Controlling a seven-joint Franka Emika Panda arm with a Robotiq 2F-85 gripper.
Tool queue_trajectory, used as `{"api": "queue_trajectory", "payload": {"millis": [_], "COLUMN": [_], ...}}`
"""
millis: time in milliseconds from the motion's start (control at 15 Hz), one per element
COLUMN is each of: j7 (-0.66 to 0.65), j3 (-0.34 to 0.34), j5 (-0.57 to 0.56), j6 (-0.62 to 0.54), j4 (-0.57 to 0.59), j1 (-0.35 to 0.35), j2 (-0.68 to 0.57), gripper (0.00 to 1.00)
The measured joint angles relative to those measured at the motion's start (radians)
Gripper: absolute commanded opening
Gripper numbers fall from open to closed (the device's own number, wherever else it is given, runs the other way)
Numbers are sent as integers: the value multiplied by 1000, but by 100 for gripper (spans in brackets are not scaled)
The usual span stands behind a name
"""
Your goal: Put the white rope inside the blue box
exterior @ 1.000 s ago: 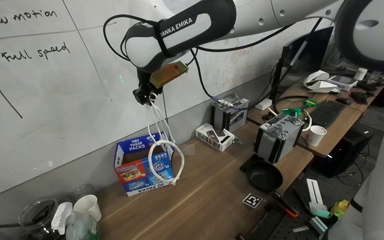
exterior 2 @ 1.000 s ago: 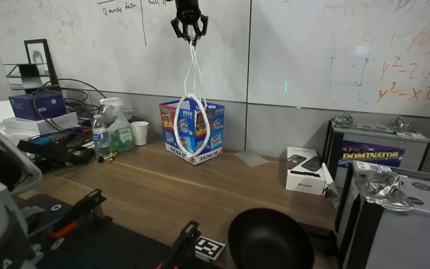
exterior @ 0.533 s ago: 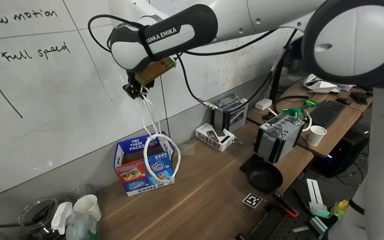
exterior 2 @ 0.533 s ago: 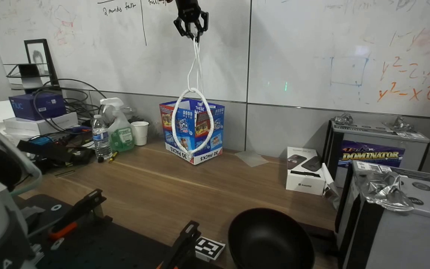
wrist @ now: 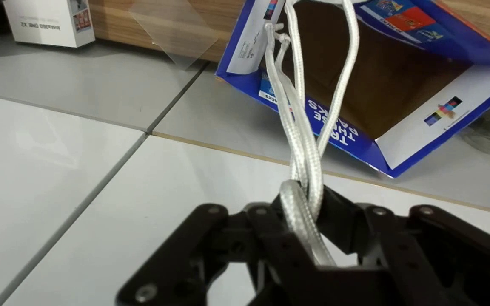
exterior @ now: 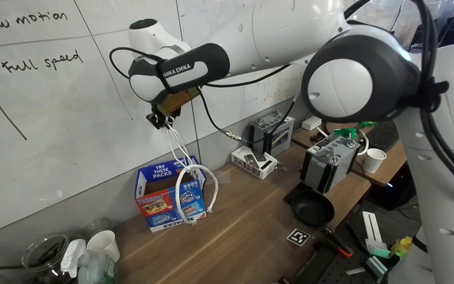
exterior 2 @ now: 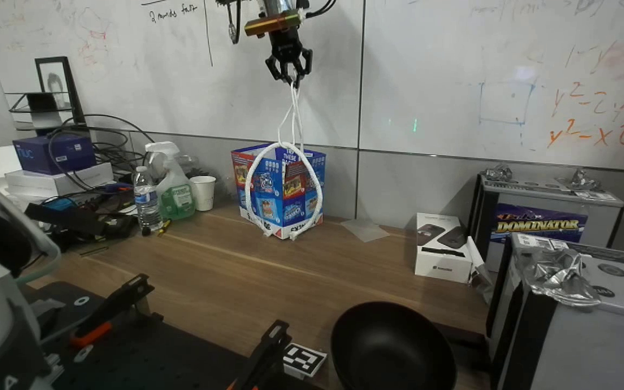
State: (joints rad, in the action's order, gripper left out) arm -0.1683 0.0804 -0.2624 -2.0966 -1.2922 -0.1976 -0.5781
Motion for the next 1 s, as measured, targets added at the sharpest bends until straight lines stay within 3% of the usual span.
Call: {"api": "queue_trajectory", "payload": {"millis": [667,733,800,1000], "j7": [3,3,4,9], "j3": [-1,-1,-1,-1], "j5": [52,57,60,79], "j6": [1,2,5,34], "j4": [162,174,186,219], "j1": [-8,-8,-9,-10], "j2": [-186,-198,-209,-237], "gripper": [9,37,38,59]}}
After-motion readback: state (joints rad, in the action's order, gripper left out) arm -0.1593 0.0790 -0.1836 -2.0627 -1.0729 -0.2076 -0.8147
